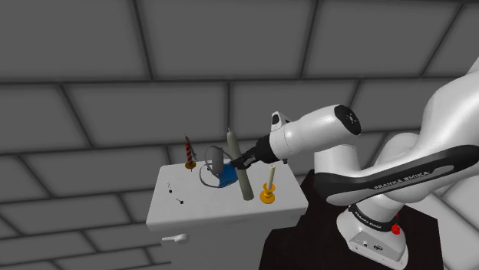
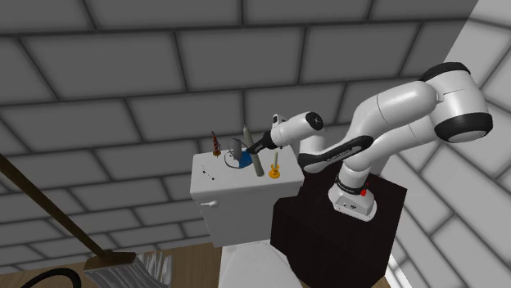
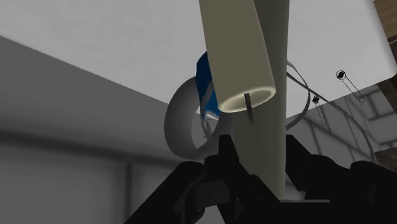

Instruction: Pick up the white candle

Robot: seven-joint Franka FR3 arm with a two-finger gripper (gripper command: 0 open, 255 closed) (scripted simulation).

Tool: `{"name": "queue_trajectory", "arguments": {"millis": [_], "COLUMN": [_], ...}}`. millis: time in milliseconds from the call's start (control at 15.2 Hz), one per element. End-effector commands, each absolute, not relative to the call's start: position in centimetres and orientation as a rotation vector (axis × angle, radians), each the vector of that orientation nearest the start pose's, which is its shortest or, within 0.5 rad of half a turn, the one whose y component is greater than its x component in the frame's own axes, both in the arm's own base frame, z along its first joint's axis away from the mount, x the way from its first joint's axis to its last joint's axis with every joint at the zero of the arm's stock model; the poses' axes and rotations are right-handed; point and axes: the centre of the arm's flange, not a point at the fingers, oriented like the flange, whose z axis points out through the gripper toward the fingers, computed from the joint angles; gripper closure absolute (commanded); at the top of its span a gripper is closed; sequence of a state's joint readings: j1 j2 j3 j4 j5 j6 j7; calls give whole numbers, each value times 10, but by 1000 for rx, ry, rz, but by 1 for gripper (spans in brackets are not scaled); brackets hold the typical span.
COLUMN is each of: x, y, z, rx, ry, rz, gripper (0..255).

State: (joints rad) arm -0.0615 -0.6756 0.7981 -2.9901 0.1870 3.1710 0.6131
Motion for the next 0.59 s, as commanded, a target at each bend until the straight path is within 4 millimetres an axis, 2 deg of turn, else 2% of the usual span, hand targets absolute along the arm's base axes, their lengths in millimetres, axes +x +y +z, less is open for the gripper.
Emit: {"name": "queue_trajectory", "arguments": {"millis": [0, 528], "x": [288, 288], "y": [205, 205], "z": [383, 425], "rx": [-2801, -2801], "ry": [26, 26], "rz": [-1197, -1197], "gripper": [255, 255]}}
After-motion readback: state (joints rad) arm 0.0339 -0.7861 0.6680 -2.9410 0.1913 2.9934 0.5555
